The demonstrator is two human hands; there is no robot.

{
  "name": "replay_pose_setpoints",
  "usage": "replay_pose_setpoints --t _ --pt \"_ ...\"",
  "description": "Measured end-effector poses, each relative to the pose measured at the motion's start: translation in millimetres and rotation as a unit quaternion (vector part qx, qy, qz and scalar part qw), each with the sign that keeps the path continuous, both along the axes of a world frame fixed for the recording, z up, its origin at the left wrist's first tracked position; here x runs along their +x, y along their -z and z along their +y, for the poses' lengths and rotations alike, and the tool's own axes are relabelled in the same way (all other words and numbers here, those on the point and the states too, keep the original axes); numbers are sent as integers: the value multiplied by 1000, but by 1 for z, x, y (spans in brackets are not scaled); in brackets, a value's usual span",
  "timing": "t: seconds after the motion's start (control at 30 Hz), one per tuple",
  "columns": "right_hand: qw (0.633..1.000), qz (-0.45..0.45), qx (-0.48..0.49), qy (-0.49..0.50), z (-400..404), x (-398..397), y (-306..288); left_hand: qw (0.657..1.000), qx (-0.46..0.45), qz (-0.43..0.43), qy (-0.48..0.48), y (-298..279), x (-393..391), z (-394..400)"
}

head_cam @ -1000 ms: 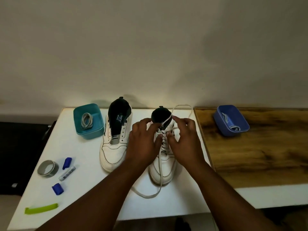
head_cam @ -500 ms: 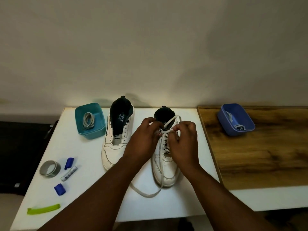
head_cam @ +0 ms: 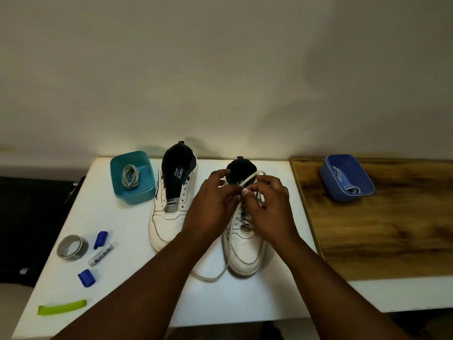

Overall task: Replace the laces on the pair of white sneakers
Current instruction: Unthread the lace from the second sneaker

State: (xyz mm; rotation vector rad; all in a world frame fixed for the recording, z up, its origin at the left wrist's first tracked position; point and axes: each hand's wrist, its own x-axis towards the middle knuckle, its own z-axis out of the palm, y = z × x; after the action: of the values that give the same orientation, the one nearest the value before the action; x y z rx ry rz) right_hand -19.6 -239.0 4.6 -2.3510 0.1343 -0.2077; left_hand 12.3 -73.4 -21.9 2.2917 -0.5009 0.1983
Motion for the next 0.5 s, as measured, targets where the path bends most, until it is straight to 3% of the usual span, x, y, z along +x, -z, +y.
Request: replay_pose_setpoints --t 0.13,0.23,0.37,0.5 --pt "999 32 7 3 2 0 0 999 -47 -7 -16 2 -1 -2" --pt "979 37 182 80 6 5 -7 996 -77 7 -37 1 -2 -6" --pt "899 94 368 215 -4 11 -19 989 -117 74 -47 0 -2 -4" --pt "765 124 611 161 -10 10 -30 974 -193 122 -14 -18 -5 -4"
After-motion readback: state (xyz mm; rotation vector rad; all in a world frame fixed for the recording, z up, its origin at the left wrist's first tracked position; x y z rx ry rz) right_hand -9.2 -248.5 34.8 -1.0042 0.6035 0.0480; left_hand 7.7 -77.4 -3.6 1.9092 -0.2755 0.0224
